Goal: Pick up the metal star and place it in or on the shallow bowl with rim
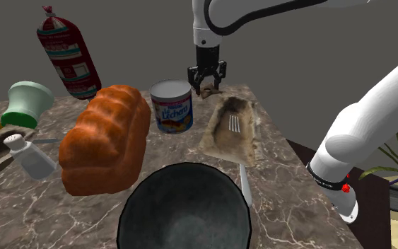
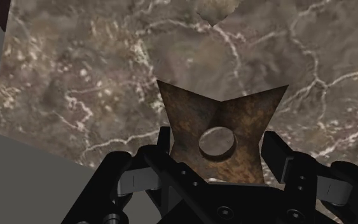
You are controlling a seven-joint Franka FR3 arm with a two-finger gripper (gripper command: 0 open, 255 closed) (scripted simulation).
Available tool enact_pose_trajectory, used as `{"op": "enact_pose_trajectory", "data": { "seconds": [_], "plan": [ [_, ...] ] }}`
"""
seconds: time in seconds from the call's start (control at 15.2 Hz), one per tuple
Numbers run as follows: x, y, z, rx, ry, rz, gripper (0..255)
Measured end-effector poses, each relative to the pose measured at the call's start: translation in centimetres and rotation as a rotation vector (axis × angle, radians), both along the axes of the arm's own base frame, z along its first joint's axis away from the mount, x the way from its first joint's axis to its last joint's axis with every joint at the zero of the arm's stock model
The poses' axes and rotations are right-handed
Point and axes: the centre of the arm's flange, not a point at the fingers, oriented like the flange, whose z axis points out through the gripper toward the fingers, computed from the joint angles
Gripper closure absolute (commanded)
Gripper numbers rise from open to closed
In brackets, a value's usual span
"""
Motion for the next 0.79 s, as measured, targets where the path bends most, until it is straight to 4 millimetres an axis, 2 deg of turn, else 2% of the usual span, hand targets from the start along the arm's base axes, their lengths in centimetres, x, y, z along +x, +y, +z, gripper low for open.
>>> {"op": "enact_pose_trajectory", "data": {
  "seconds": [0.79],
  "plan": [
    [0.0,0.0,6.2,0.000,0.000,0.000,255]
  ]
}}
